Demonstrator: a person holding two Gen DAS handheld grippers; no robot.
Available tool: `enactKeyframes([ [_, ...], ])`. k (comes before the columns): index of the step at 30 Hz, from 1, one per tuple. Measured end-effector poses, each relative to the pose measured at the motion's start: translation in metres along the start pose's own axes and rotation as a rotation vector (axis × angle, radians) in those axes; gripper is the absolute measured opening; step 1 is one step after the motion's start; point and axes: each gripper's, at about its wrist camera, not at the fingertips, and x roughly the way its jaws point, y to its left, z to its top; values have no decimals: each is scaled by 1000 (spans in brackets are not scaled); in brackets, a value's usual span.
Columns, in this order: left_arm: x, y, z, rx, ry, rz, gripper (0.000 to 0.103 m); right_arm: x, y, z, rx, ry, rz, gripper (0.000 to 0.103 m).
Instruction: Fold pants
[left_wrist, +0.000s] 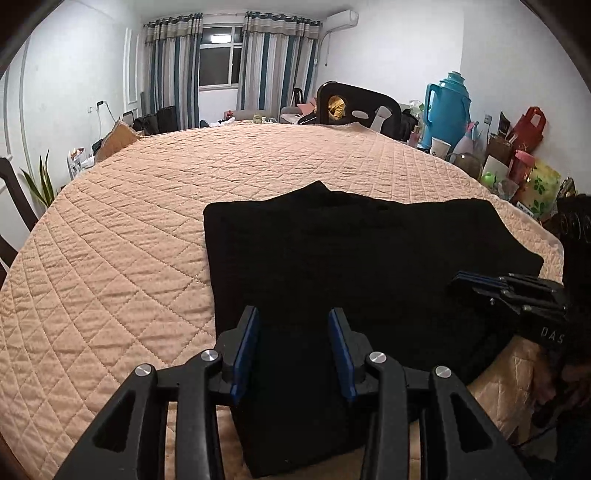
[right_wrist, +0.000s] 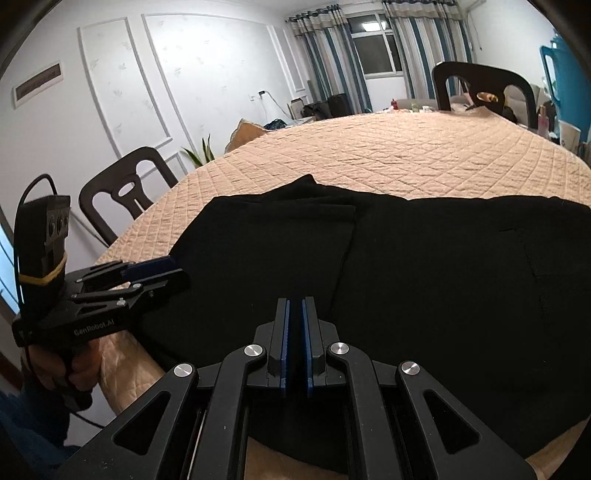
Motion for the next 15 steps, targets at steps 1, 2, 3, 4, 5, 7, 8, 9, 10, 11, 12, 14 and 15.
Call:
enactKeyframes([
  [1,-1,0,-1,-2,-2,0,42,-1,1,-1,-13,-3,-8,6],
  [2,-1,0,-2,-3,-4,0,42,-2,2,-2,-30,-7,-19,6],
  [3,-2,-1,-3,-3,-6,2,42,-4,4,-3,-47,-10,-30,6],
  [4,-2,-1,-3,-2,-8,3,42,-5,6,-4,-63,-13,-40,7],
  [5,-3,-2,-4,-1,-10,5,42,-6,6,-5,-75,-15,-50,8],
  [7,-3,-2,-4,-2,-11,6,42,-6,7,-6,-88,-11,-73,16],
  [8,-3,-1,-4,-1,-11,6,42,-5,6,-6,-88,-8,-76,16],
  [9,-3,-1,-5,0,-11,6,42,-5,5,-6,-82,-9,-69,16],
  [10,-3,-1,-4,-1,-11,6,42,-5,4,-6,-76,-7,-62,16],
  [11,-4,-1,-4,0,-11,6,42,-6,2,-5,-73,-4,-56,16],
  [12,-4,-1,-4,1,-11,7,42,-7,2,-5,-71,-1,-54,16],
  [14,-4,-3,-4,5,-15,14,42,-9,2,-4,-64,2,-62,16],
  [15,-5,-4,-5,9,-17,18,42,-10,3,-4,-66,1,-70,16],
])
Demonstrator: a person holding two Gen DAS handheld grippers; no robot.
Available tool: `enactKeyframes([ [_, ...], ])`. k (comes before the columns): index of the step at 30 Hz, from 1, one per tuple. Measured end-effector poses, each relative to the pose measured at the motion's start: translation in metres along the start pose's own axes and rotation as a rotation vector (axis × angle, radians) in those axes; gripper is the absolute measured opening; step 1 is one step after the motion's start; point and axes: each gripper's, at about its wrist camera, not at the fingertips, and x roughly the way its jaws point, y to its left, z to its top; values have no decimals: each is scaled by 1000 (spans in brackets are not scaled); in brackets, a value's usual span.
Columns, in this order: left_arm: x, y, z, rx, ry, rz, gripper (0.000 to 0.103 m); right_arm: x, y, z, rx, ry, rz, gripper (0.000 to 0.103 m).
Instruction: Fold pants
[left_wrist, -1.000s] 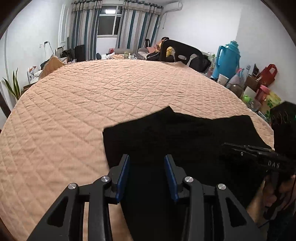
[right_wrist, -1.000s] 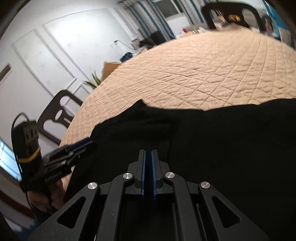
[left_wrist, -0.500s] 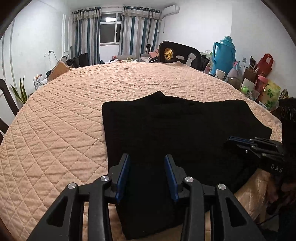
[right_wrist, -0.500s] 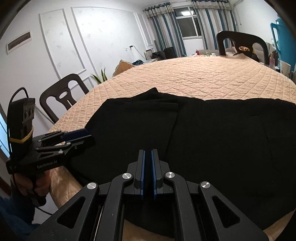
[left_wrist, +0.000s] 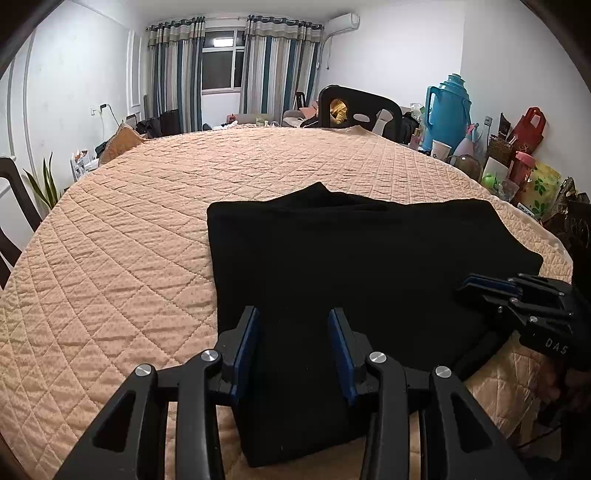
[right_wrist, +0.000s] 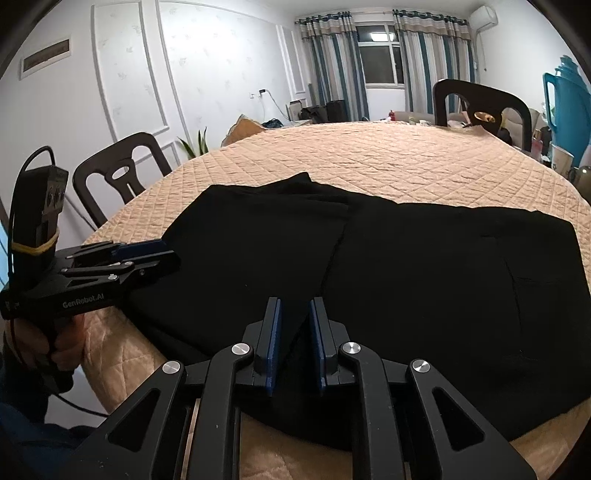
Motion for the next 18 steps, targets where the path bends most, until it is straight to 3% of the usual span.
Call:
enactKeyframes([
  [3,-5,-1,-5,3,-12,0,42,-5,9,-1,-41,-19,-30,16],
  [7,-12,2,-12,-13,-24,-17,42,-14,19,-4,-77,-70,-7,16],
  [10,-16,4,-16,-27,-25,-29,42,-3,18,-10,-103,-20,-23,17],
  [18,-22,11,-19,-54,-28,-67,42,-11,6,-11,-67,-27,-33,17],
])
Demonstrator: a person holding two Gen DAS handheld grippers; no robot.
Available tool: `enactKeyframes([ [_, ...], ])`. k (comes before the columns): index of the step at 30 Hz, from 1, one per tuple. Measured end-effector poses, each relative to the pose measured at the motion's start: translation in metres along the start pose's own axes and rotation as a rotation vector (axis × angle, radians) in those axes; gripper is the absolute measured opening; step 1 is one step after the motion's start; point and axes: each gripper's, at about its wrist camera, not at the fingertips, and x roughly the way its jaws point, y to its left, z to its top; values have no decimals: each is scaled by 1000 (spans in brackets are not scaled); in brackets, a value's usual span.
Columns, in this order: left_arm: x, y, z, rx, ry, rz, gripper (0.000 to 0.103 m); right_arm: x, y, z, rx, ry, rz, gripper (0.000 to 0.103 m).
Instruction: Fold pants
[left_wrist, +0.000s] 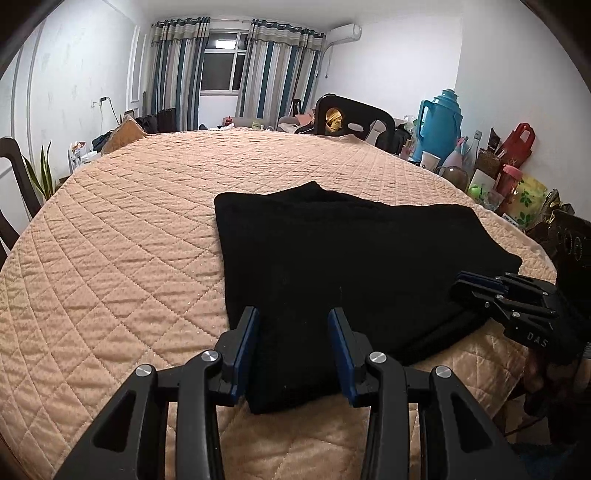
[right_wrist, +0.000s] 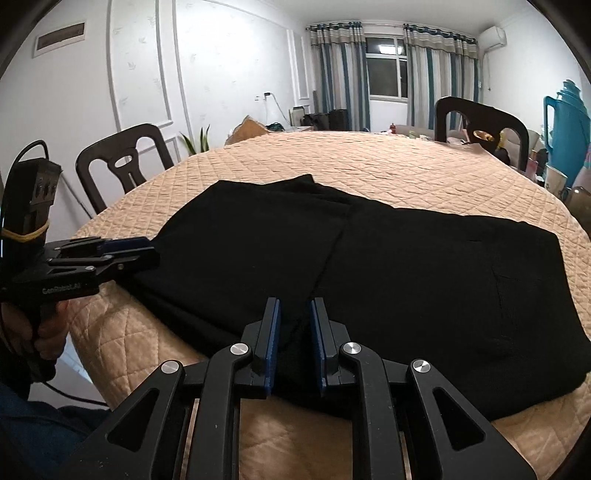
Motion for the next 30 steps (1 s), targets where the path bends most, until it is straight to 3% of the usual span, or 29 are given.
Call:
enactKeyframes([
  [6,2,1,8,-8,9,-6,42,-1,-9,2,42,10,-18,17],
  [12,24,7,29,-16,32,65,42,4,-4,17,69,-35,30,17],
  [15,32,6,25,-12,50,94,44,18,-5,13,75,26,9,17],
  [17,31,9,23,-28,48,80,45,12,-15,9,112,12,34,17],
  [22,30,16,21,-72,49,49,46,-17,-61,-6,236,-24,-61,18],
  [25,28,14,20,-57,48,64,46,-43,-88,-16,328,-68,-62,19],
  [26,28,14,21,-56,49,64,46,-53,-95,-20,356,-76,-100,22],
  [28,27,14,21,-59,51,67,46,-70,-104,-28,378,-82,-184,44],
  [30,25,12,22,-55,45,78,46,-86,-113,-37,425,-90,-182,44],
])
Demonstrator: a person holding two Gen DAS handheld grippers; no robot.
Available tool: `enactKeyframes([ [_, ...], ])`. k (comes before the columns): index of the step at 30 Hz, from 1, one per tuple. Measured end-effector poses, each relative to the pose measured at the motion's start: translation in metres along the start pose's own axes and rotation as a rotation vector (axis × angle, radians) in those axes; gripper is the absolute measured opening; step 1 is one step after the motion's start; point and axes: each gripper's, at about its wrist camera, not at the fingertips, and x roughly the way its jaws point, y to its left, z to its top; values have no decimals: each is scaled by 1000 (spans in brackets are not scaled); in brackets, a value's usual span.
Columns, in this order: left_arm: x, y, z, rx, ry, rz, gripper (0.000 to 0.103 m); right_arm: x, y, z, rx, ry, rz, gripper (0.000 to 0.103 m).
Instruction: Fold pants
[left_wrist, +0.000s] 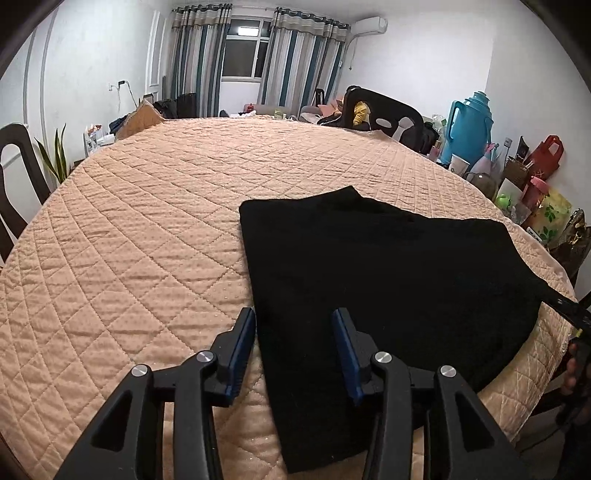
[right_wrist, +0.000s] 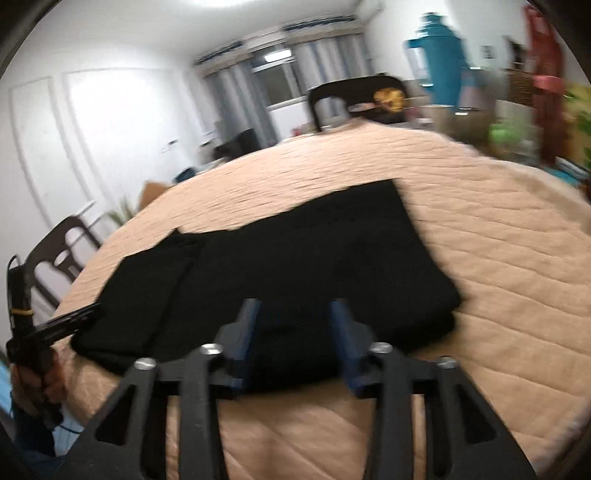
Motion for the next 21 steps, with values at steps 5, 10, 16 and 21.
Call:
enactKeyframes([
  [5,-13,-10,4,27,-39,0,46,-22,-21,-10,115,42,-17,45],
  [10,-10,-21,6,52,-31,-20,46,-10,-37,-9,239,60,18,45],
  [16,-4,-23,2,63,-11,-21,46,-4,-48,0,353,27,67,55],
  [21,-1,-23,-1,74,-11,-20,47,-2,-54,3,393,-14,23,55],
])
